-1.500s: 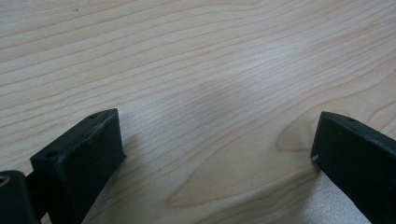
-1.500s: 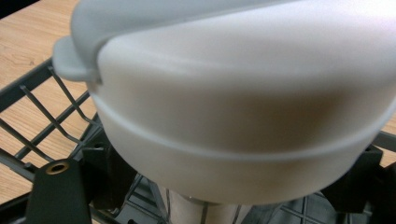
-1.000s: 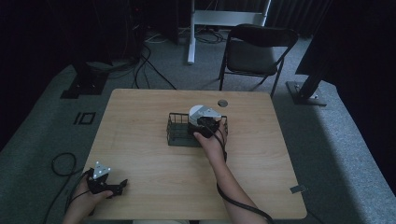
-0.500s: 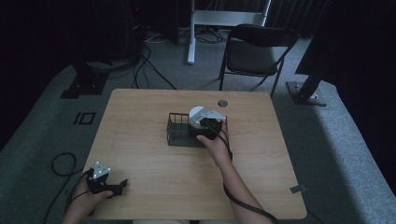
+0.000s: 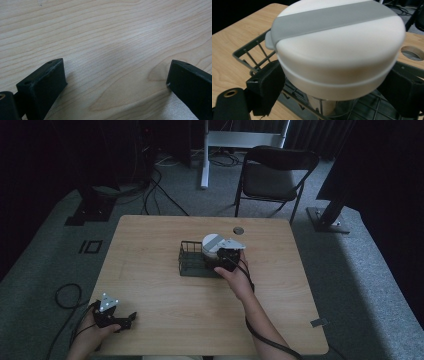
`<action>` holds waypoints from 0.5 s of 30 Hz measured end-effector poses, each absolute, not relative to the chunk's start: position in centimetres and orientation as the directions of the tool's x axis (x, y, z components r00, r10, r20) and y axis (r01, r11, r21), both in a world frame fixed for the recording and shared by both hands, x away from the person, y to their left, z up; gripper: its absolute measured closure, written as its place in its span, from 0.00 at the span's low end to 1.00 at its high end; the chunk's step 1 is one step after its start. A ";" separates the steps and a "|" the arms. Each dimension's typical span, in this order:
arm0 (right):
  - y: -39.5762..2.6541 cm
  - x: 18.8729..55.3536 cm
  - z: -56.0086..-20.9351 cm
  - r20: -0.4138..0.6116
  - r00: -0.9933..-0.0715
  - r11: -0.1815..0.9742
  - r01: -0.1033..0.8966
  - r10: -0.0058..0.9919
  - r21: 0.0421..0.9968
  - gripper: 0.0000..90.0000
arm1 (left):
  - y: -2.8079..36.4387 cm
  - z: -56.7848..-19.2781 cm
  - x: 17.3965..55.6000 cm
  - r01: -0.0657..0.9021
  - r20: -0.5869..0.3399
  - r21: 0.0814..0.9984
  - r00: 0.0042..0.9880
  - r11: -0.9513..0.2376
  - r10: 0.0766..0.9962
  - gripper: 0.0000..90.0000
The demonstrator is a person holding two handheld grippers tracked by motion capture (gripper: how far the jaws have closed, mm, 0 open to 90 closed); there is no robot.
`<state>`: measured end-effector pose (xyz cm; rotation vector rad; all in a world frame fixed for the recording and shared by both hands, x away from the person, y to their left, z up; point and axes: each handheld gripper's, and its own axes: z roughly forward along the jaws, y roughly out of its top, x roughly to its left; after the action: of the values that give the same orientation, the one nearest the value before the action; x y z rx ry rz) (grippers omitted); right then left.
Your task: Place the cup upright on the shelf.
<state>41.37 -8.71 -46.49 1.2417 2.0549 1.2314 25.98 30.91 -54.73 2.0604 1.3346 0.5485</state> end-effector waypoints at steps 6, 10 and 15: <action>-9.1 41.0 -46.5 0.071 -0.522 0.207 0.456 0.850 0.866 0.12 | 30.9 -54.7 26.0 0.659 0.013 0.689 0.405 -0.301 0.914 0.03; -9.5 40.9 -46.5 0.065 -0.518 0.208 0.452 0.853 0.867 0.12 | 30.9 -54.7 26.0 0.659 0.013 0.689 0.404 -0.301 0.915 0.03; -10.2 40.6 -46.5 0.060 -0.524 0.211 0.442 0.850 0.872 0.12 | 30.9 -54.7 26.0 0.659 0.013 0.689 0.404 -0.301 0.914 0.03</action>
<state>40.58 -10.17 -46.46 1.1957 2.0559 1.2551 25.98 30.91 -54.73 2.0609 1.3346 0.5485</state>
